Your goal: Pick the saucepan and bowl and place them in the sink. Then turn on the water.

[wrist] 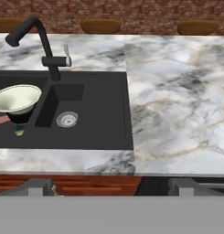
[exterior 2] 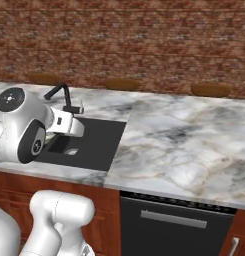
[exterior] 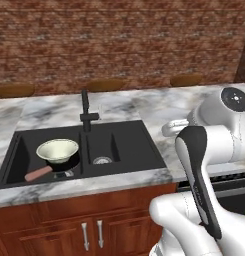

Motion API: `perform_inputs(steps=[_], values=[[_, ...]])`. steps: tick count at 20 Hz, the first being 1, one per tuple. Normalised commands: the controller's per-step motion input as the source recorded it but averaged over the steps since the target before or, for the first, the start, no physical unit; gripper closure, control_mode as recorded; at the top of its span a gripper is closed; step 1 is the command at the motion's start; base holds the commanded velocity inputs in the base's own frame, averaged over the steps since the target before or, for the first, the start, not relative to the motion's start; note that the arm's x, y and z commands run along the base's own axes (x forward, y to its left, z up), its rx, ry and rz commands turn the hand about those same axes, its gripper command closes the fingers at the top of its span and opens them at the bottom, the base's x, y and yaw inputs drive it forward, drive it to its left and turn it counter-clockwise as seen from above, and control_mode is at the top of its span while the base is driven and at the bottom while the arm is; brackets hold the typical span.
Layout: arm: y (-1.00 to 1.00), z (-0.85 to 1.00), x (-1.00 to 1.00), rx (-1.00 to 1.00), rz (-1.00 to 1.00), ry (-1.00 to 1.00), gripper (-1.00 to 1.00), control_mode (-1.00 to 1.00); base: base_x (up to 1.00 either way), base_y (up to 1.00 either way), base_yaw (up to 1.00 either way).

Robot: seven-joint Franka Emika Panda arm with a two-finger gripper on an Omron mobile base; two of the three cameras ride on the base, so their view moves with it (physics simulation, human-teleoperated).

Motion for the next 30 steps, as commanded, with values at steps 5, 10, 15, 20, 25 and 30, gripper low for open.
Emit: perform_inputs(steps=[5,10,15,20,25,30], values=[[0.0,0.0,0.0,0.0,0.0,0.0,-1.0,1.0,0.11,-0.04,-0.1],[0.0,0.0,0.0,0.0,0.0,0.0,-1.0,1.0,0.25,0.0,-0.13],[0.0,0.0,0.0,0.0,0.0,0.0,-1.0,1.0,0.36,-0.06,-0.03],[0.0,0.0,0.0,0.0,0.0,0.0,-1.0,1.0,0.35,-0.09,0.0],[0.0,0.0,0.0,0.0,0.0,0.0,-1.0,1.0,0.43,-0.14,0.0],[0.0,0.0,0.0,0.0,0.0,0.0,-1.0,1.0,0.45,-0.11,0.01]])
